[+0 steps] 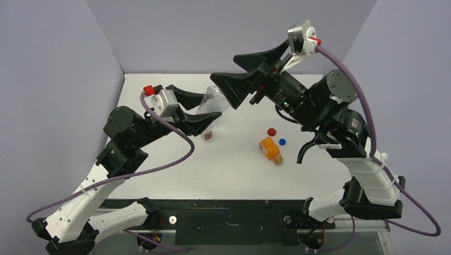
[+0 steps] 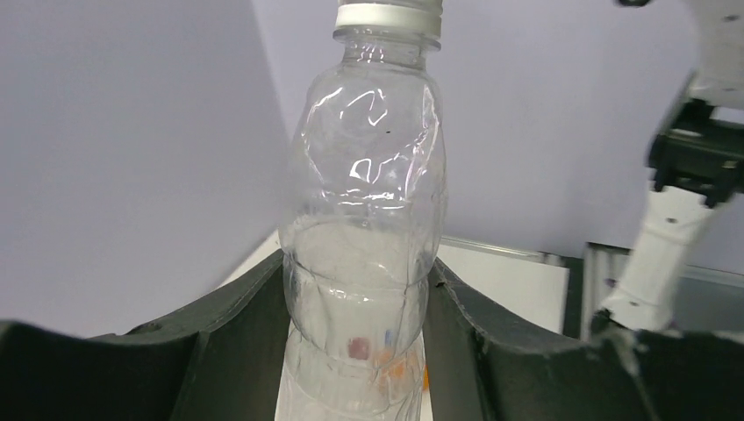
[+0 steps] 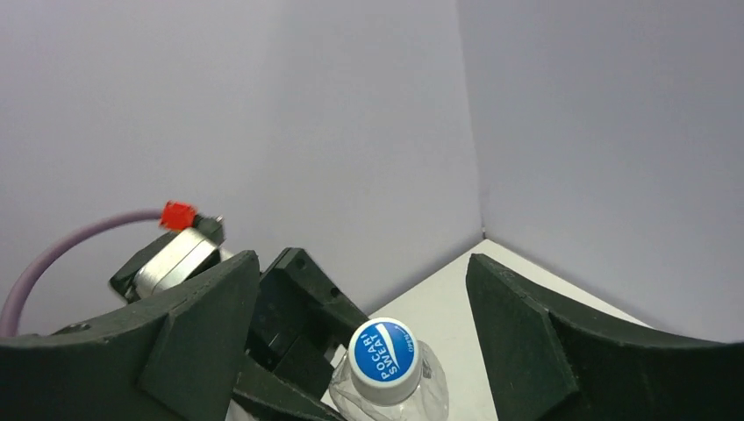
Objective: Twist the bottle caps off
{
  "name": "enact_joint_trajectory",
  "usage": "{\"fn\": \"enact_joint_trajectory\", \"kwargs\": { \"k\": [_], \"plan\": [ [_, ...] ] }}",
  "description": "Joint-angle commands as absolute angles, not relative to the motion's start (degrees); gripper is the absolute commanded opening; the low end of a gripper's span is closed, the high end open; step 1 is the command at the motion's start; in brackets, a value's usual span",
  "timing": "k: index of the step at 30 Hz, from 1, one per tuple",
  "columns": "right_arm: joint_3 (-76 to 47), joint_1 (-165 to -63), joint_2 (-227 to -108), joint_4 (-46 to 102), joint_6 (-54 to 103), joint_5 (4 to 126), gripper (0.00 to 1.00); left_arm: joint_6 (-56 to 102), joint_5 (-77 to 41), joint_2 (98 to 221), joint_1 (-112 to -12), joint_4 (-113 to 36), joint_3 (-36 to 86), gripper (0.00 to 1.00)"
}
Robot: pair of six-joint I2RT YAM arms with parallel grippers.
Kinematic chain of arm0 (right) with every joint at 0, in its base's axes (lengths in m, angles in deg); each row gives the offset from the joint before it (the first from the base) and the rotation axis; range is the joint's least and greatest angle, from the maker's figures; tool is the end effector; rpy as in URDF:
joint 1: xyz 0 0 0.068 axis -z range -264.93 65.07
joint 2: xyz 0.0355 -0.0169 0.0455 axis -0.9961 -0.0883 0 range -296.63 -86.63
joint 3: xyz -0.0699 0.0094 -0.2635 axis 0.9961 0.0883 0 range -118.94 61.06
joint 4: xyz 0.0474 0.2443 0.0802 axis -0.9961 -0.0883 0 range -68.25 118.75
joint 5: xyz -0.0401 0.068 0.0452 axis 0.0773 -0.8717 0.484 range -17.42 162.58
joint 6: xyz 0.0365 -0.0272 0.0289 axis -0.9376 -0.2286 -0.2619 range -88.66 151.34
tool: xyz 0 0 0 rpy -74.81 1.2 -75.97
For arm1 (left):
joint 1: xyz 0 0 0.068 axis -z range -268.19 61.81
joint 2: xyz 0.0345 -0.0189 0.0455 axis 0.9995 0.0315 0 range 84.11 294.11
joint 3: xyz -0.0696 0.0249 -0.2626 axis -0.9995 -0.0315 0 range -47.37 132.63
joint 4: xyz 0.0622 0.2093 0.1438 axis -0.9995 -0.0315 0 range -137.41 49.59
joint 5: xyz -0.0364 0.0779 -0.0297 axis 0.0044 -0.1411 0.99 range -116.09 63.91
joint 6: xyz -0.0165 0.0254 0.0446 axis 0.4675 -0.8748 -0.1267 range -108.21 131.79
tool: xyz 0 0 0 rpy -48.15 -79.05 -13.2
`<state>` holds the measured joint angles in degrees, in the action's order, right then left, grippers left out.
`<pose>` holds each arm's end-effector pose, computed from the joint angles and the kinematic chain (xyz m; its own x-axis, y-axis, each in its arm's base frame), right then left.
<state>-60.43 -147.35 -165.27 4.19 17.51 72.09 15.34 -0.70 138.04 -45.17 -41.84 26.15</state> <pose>0.0974 0.1870 0.6173 -0.0717 0.3792 -0.9225 -0.8990 0.3761 0.2244 0.1182 -0.1314 0.4987 0.1708 -0.2359 -0.9566 0.9266 0.3685 0.0745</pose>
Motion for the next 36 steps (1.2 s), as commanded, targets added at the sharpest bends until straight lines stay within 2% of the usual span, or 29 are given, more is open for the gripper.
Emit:
{"fn": "enact_joint_trajectory", "kwargs": {
  "k": [1, 10, 13, 18, 23, 24, 26, 31, 33, 36],
  "plan": [
    [-65.8, -148.7, -169.0, -1.7, 17.1, 89.3, 0.82, 5.5, -13.6, 137.1, -45.3, -37.8, 25.4, 0.02],
    [-69.5, -148.7, -174.0, -2.9, 15.1, 89.8, 0.56, 3.6, -19.0, 137.3, -45.1, -38.3, 25.4, 0.02],
    [-70.2, -148.7, -174.8, -2.2, 14.9, 89.6, 0.43, 3.8, -19.3, 137.3, -45.1, -38.5, 25.5, 0.01],
    [-70.2, -148.6, -175.0, -0.5, 14.4, 88.0, 0.27, 4.1, -19.5, 137.3, -45.0, -38.7, 25.3, 0.01],
    [-70.2, -147.7, -174.9, -0.8, 14.9, 85.5, 0.00, 5.8, -18.5, 137.3, -45.0, -39.5, 25.7, 0.01],
    [-69.8, -147.5, -174.5, -0.5, 15.3, 84.8, 0.00, 7.1, -17.4, 137.2, -45.1, -39.7, 25.8, 0.01],
    [-67.9, -145.6, -173.0, 1.2, 16.9, 79.2, 0.00, 9.5, -14.5, 136.9, -45.1, -40.0, 25.7, 0.01],
    [-61.6, -138.7, -167.6, 11.3, 14.8, 41.0, 0.00, 19.4, 0.0, 135.9, -45.8, -39.1, 26.6, 0.01],
    [-61.4, -136.8, -167.2, 15.3, 11.1, 30.0, 0.00, 24.3, 9.1, 136.3, -45.9, -39.3, 28.1, 0.01],
    [-60.2, -136.1, -166.9, 21.3, 5.9, 19.6, 0.00, 31.3, 16.1, 137.3, -45.9, -40.3, 31.2, 0.01]
  ]
}}
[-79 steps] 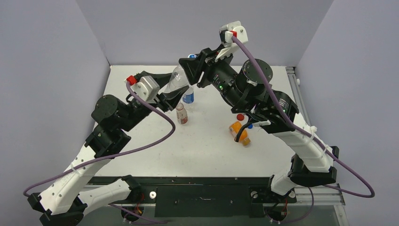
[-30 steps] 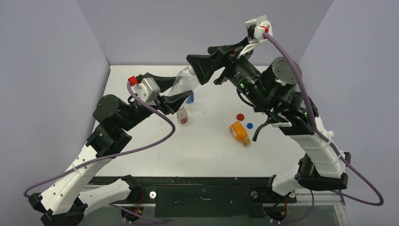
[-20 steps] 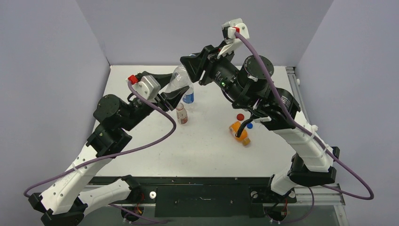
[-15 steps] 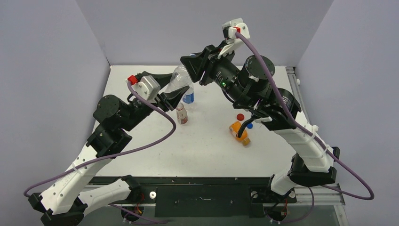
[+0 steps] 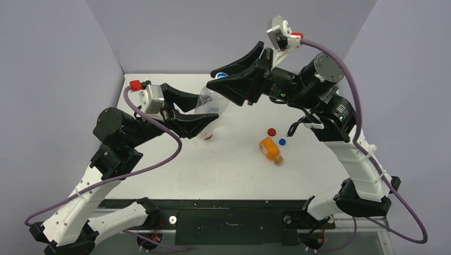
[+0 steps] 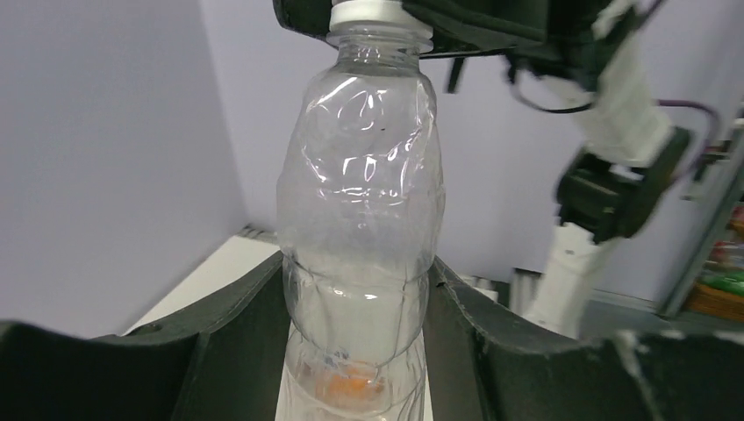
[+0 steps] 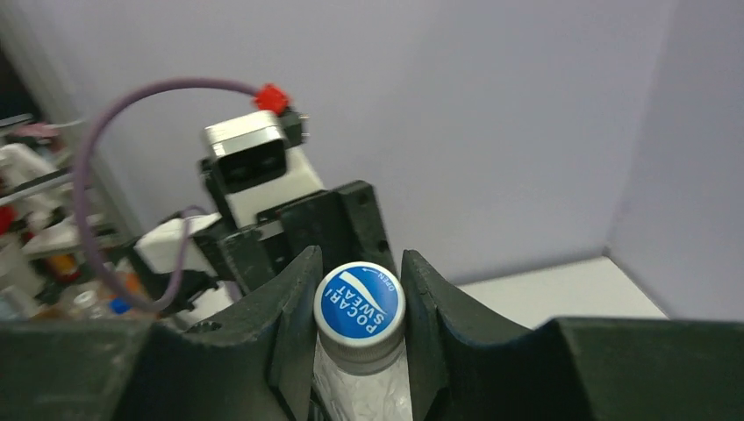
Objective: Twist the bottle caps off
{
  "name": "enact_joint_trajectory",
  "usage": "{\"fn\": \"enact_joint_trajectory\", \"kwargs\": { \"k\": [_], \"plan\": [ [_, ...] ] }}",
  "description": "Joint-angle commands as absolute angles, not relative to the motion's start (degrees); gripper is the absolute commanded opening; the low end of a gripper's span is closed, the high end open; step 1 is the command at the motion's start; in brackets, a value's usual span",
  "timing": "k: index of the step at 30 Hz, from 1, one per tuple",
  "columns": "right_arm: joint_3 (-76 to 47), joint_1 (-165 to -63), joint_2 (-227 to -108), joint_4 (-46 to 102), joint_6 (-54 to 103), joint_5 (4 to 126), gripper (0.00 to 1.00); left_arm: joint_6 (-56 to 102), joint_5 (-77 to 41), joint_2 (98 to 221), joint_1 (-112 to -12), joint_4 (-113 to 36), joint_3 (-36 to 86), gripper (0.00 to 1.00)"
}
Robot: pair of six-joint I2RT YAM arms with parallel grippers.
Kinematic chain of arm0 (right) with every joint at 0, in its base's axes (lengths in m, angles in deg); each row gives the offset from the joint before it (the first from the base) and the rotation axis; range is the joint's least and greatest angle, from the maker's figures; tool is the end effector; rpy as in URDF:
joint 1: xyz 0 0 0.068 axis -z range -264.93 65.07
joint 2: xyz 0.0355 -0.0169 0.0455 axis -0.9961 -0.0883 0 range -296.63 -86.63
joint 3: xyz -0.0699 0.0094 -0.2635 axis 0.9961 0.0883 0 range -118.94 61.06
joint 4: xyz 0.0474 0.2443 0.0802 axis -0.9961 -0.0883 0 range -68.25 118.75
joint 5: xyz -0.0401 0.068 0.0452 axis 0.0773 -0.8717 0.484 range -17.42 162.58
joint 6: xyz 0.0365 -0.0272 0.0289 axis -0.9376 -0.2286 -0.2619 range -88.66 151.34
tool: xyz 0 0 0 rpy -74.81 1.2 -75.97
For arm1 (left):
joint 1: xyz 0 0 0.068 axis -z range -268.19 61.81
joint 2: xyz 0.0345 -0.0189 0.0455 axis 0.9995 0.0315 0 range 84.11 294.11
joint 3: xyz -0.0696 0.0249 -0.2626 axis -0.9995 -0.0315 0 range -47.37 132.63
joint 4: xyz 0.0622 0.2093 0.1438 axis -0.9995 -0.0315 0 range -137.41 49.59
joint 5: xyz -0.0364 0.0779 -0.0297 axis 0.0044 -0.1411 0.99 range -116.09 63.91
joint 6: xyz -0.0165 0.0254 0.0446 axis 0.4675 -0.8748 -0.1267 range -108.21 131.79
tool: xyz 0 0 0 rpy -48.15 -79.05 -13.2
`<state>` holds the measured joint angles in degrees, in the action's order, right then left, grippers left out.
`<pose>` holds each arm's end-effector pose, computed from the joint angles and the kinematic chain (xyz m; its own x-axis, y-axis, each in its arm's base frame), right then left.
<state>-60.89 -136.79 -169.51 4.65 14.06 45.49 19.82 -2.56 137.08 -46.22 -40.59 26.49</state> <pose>0.1366 0.2001 0.6038 -0.1364 0.2547 -0.9574 -0.9754 0.1343 0.1747 0.1155 -0.1231 0.5054 0.1358 -0.2945 -0.9459 0.9188 0.3945 0.0091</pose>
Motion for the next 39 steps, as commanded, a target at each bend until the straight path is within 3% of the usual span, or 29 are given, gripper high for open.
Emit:
{"fn": "enact_joint_trajectory", "kwargs": {
  "k": [1, 5, 11, 12, 13, 15, 17, 25, 32, 39],
  "plan": [
    [-59.4, -136.1, -166.4, 25.8, 4.5, 16.4, 0.00, 32.6, 18.7, 137.7, -45.9, -40.3, 31.7, 0.01],
    [-53.3, -136.1, -165.0, 41.6, -6.3, 10.3, 0.00, 36.9, 23.3, 138.6, -45.8, -42.1, 34.1, 0.00],
    [-56.5, -135.1, -166.1, 37.4, -5.7, 9.1, 0.03, 36.8, 23.7, 139.0, -45.8, -42.7, 34.7, 0.00],
    [-57.2, -134.6, -166.0, 30.0, -3.6, 12.7, 0.12, 36.4, 22.5, 139.0, -45.9, -42.7, 34.6, 0.00],
    [-59.0, -133.8, -165.8, 25.7, 2.0, 15.8, 0.45, 35.6, 21.7, 138.9, -46.0, -42.8, 34.4, 0.00],
    [-61.2, -134.2, -164.6, 14.0, 10.3, 33.2, 0.76, 33.9, 17.9, 138.6, -46.1, -43.0, 33.8, 0.00],
    [-61.3, -135.6, -162.9, 8.6, 14.7, 46.6, 0.81, 31.4, 12.5, 138.2, -46.2, -43.2, 33.1, 0.00],
    [-65.8, -147.7, -166.4, -1.4, 22.7, 82.1, 0.83, 21.6, -7.4, 138.5, -46.1, -43.9, 31.7, 0.00],
    [-73.0, -149.2, -173.1, -7.0, 20.8, 89.8, 0.66, 15.8, -13.9, 138.5, -46.1, -43.7, 30.5, 0.01],
    [-72.5, -149.2, -173.7, -3.7, 19.1, 86.6, 0.53, 13.7, -14.8, 138.3, -46.1, -44.0, 29.8, 0.00]
  ]
}}
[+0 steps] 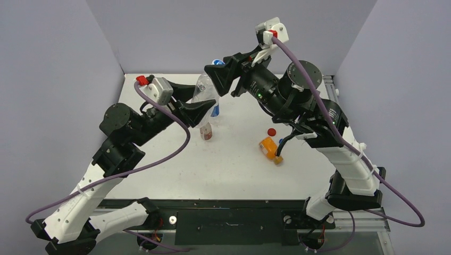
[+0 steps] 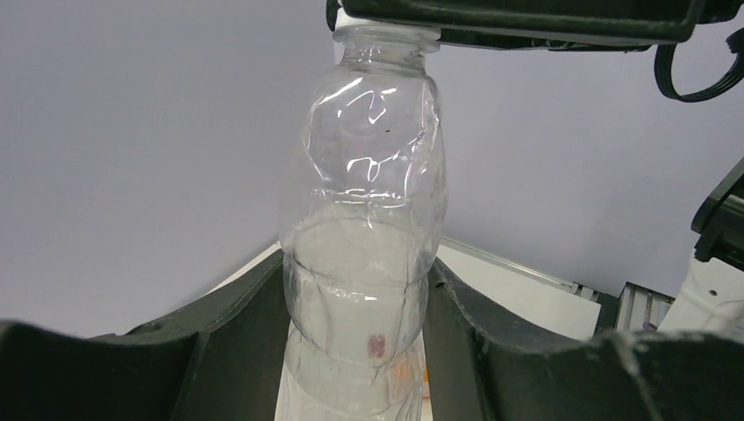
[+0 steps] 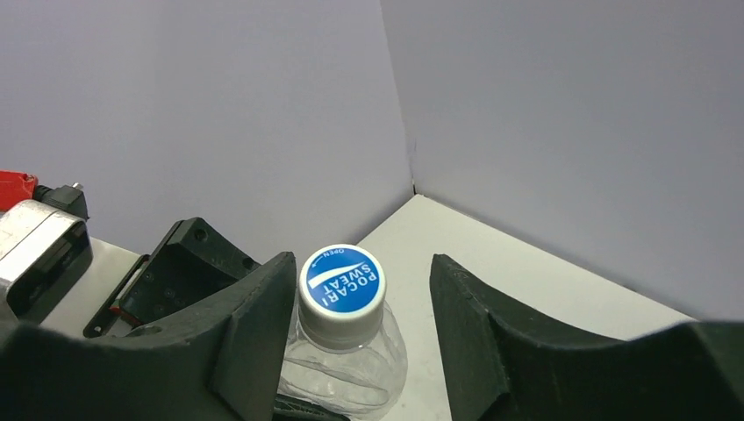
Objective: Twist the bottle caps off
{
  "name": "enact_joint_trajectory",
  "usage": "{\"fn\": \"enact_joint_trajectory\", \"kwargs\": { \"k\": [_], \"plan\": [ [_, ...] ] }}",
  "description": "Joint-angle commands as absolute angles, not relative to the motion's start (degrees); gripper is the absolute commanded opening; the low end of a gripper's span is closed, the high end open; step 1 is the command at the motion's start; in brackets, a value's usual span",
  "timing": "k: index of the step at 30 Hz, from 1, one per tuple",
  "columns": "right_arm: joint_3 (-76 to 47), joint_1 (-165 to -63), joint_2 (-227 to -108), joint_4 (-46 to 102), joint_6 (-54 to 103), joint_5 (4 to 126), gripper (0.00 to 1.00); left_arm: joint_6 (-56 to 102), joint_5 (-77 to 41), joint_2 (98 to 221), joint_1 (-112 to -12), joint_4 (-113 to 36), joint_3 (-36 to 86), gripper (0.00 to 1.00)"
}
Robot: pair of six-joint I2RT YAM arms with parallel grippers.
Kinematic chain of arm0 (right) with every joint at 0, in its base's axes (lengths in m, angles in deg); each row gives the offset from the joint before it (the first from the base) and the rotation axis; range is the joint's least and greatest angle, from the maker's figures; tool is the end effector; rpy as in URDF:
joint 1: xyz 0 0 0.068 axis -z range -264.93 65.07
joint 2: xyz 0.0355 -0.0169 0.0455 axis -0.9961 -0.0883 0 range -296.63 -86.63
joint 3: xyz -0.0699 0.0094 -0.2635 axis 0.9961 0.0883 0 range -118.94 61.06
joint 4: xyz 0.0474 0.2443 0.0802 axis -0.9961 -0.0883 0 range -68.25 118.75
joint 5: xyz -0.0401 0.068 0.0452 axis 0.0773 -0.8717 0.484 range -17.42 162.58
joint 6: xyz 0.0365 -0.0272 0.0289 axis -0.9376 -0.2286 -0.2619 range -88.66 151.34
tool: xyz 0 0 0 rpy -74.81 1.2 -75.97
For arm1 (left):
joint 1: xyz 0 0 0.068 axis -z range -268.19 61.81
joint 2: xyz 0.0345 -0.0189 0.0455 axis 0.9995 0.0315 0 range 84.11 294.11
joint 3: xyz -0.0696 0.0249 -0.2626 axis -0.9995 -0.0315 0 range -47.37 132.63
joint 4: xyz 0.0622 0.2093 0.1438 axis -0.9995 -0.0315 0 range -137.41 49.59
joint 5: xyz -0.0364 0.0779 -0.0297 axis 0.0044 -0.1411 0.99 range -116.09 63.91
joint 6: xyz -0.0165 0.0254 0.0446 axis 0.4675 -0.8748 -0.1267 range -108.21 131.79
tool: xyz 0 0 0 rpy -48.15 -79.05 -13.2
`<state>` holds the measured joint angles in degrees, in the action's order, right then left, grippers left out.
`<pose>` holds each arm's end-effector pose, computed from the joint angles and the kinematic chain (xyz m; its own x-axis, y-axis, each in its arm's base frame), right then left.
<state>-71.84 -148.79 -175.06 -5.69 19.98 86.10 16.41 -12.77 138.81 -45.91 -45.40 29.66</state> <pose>0.1188 0.2230 0.6108 -0.0767 0.2785 -0.9574 -0.7714 0.5918 0.2340 0.1238 -0.1238 0.5100 0.1539 -0.2459 -0.9570 0.8326 0.5539 -0.0085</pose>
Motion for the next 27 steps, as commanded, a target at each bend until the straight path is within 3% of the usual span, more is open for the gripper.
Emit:
{"fn": "enact_joint_trajectory", "kwargs": {
  "k": [1, 5, 10, 12, 15, 18, 22, 27],
  "plan": [
    [-72.4, -149.2, -173.7, -3.5, 18.8, 85.7, 0.50, 13.5, -14.9, 138.3, -46.0, -44.0, 29.5, 0.00],
    [-72.4, -148.9, -174.2, -2.8, 17.7, 83.4, 0.41, 13.0, -15.3, 138.2, -46.0, -44.1, 29.1, 0.00],
    [-72.4, -147.0, -174.7, -2.8, 15.4, 79.2, 0.11, 12.3, -15.0, 137.8, -45.9, -43.8, 28.4, 0.00],
    [-72.3, -145.4, -174.5, -3.0, 14.3, 76.5, 0.03, 12.4, -14.9, 137.7, -45.9, -43.9, 28.5, 0.00],
    [-71.6, -141.9, -173.6, -2.9, 13.6, 70.2, 0.00, 13.8, -13.1, 137.7, -45.8, -44.2, 28.8, 0.00],
    [-68.8, -138.7, -170.9, 0.1, 14.0, 54.0, 0.00, 16.8, -9.1, 137.4, -46.0, -44.5, 29.2, 0.00],
    [-65.0, -137.2, -167.6, 5.4, 16.1, 34.5, 0.00, 23.1, 8.4, 137.1, -46.3, -44.5, 30.4, 0.02],
    [-64.5, -134.1, -165.7, 8.2, 14.5, 22.1, 0.00, 32.4, 24.1, 137.9, -46.2, -44.4, 32.9, 0.03]
  ]
}}
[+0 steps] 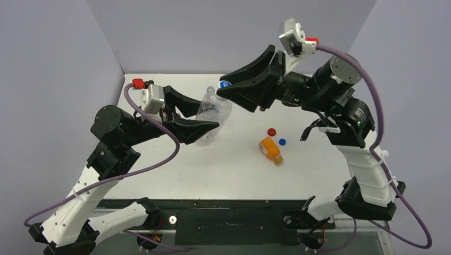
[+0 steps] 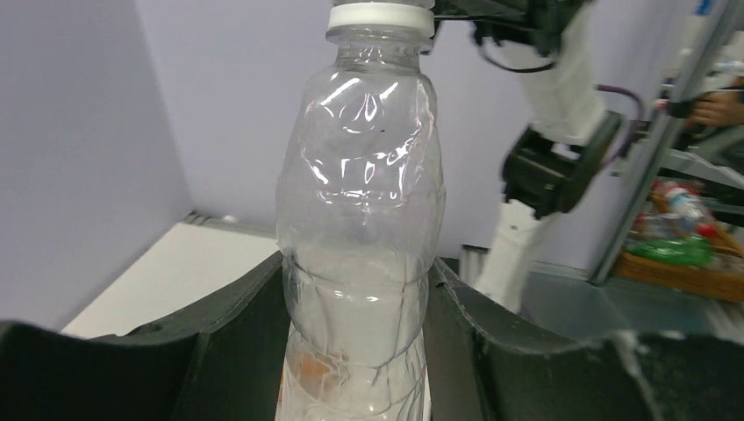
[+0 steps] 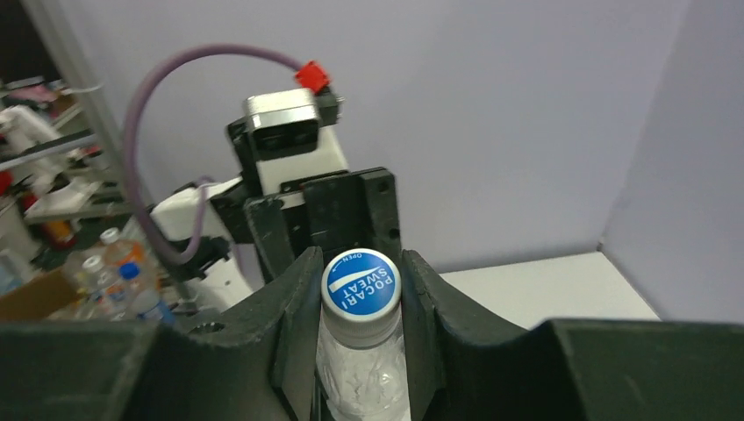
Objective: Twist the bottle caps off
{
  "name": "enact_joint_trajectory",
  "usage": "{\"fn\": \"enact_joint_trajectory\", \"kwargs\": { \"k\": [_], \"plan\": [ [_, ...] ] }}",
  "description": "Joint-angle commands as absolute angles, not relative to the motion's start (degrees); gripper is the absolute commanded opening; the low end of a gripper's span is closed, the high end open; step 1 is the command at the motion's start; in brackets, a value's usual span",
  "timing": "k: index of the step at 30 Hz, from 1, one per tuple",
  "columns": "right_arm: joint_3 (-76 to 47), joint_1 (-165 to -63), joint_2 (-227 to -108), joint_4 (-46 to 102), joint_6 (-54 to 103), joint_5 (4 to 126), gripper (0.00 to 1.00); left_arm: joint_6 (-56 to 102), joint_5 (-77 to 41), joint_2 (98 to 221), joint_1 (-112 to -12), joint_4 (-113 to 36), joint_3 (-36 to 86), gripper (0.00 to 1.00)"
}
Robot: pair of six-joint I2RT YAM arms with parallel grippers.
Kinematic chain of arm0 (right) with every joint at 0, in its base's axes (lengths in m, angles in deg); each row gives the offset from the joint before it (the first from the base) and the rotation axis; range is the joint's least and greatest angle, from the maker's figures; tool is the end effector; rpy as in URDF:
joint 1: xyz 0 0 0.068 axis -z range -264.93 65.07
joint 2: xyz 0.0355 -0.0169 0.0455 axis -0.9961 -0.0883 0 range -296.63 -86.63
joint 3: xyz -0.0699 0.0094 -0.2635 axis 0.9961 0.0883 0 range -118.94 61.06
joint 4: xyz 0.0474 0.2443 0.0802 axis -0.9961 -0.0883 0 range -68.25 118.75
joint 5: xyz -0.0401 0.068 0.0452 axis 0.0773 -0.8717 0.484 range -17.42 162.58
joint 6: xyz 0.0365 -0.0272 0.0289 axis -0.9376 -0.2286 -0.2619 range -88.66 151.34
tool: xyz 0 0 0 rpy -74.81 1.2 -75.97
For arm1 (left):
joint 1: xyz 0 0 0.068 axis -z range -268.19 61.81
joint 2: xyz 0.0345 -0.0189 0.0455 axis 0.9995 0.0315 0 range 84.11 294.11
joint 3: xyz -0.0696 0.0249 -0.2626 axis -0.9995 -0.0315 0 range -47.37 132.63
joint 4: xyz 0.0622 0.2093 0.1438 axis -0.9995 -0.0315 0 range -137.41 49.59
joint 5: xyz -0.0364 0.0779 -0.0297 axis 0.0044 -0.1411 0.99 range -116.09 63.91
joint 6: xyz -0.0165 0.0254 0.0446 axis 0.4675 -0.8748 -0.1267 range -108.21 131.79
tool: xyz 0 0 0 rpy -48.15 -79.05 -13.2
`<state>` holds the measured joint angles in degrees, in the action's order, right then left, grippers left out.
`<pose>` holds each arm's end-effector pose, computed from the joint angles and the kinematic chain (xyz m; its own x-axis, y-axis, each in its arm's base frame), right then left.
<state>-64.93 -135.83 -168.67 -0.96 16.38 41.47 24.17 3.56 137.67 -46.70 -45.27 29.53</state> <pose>0.1242 0.1818 0.6139 -0.1032 0.2236 -0.9692 -0.9871 0.0970 0.1274 0.1110 -0.1218 0.5113 0.0331 -0.2781 -0.9600 0.9566 0.2871 -0.0502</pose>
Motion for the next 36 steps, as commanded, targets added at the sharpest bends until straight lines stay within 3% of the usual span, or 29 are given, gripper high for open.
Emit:
{"fn": "enact_joint_trajectory", "kwargs": {
  "k": [1, 5, 12, 14, 15, 17, 23, 27, 30, 36],
  "plan": [
    [-62.4, -132.8, -164.8, 12.2, 13.4, 20.1, 0.00, 33.0, 25.6, 138.1, -46.1, -44.4, 33.2, 0.03],
    [-54.1, -130.6, -161.8, 28.5, 3.4, 13.0, 0.00, 33.9, 27.5, 138.4, -46.2, -44.1, 34.0, 0.00],
    [-53.8, -130.2, -161.8, 27.2, 3.6, 12.3, 0.00, 32.9, 27.3, 138.6, -46.5, -43.9, 34.1, 0.00],
    [-54.5, -130.1, -161.0, 21.6, 7.6, 18.7, 0.31, 31.3, 25.0, 138.4, -46.7, -44.0, 33.8, 0.00],
    [-54.7, -130.2, -160.6, 18.1, 10.3, 25.9, 0.57, 29.1, 23.6, 138.3, -46.8, -44.3, 33.4, 0.00],
    [-54.5, -130.6, -159.3, 16.1, 11.5, 36.8, 0.77, 24.8, 17.9, 138.1, -46.9, -44.9, 32.6, 0.00],
    [-56.7, -138.5, -159.8, 8.6, 14.0, 65.7, 0.81, 9.7, -1.7, 137.5, -46.8, -43.0, 28.9, 0.00],
    [-65.8, -145.9, -168.3, -2.1, 18.0, 80.7, 0.81, 2.0, -11.1, 137.8, -46.3, -41.4, 26.8, 0.00],
    [-71.6, -147.9, -172.0, -6.1, 18.7, 87.7, 0.80, -0.3, -15.8, 138.0, -46.1, -39.4, 26.1, 0.00],
    [-67.9, -148.0, -171.8, -0.4, 17.3, 90.3, 0.66, -0.9, -17.4, 137.8, -45.9, -38.5, 25.6, 0.00]
  ]
}}
